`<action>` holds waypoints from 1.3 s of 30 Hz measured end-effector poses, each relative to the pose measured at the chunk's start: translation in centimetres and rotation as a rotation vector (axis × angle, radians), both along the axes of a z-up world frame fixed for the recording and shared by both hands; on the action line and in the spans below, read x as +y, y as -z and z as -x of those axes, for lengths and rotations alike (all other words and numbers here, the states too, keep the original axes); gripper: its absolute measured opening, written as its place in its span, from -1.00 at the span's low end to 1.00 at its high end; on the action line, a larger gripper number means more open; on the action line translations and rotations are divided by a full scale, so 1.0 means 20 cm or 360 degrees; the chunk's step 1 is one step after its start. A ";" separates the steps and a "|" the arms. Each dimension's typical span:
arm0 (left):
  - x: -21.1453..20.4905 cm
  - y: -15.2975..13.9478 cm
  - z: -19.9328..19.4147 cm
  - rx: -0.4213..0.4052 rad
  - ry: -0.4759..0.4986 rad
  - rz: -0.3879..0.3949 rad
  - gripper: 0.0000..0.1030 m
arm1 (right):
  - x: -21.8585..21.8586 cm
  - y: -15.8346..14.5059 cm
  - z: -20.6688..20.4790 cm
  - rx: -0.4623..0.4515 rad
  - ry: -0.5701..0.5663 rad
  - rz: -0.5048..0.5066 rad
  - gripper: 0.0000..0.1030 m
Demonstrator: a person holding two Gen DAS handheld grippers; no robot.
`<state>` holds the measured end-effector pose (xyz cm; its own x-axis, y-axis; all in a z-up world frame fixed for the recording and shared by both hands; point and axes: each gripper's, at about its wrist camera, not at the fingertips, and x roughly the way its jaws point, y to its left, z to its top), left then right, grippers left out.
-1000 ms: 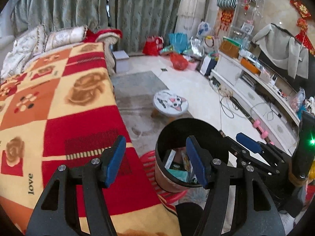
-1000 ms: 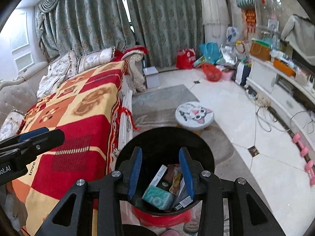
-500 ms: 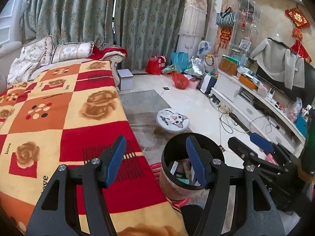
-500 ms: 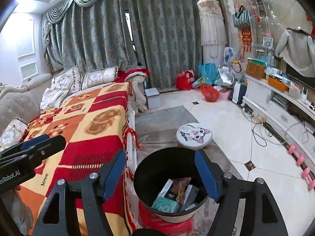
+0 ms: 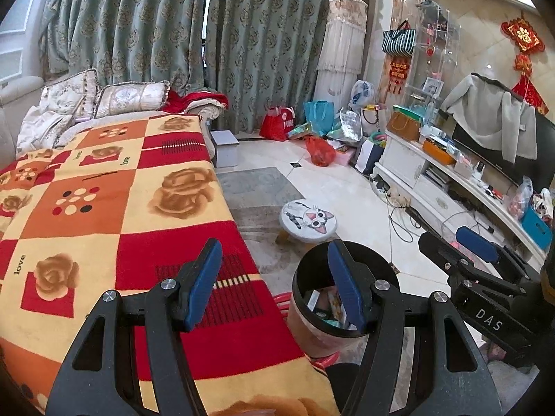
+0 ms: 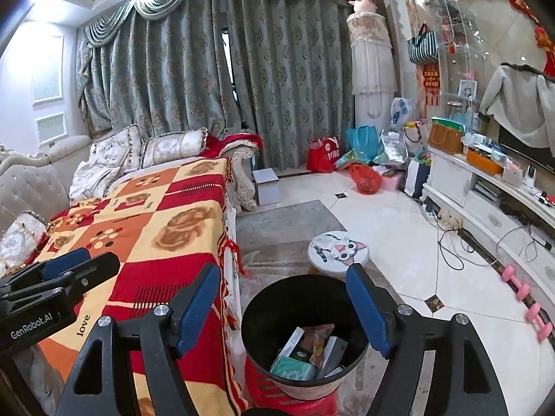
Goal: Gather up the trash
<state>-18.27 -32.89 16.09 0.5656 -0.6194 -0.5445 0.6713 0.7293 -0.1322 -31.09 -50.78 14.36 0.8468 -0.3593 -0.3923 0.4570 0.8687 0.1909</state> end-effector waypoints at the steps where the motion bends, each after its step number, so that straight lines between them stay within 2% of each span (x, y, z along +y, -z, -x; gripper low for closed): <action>1: 0.00 0.00 0.00 -0.0001 0.0001 -0.0001 0.21 | 0.00 0.00 0.00 0.0001 -0.0002 -0.0001 0.44; 39: 0.00 0.00 0.01 0.0000 0.0008 -0.0013 0.21 | -0.04 0.02 0.01 0.0053 -0.0010 -0.0015 0.52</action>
<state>-18.39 -32.97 16.01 0.5627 -0.6176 -0.5495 0.6748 0.7272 -0.1263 -31.30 -51.60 13.87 0.8354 -0.3505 -0.4235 0.4580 0.8698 0.1837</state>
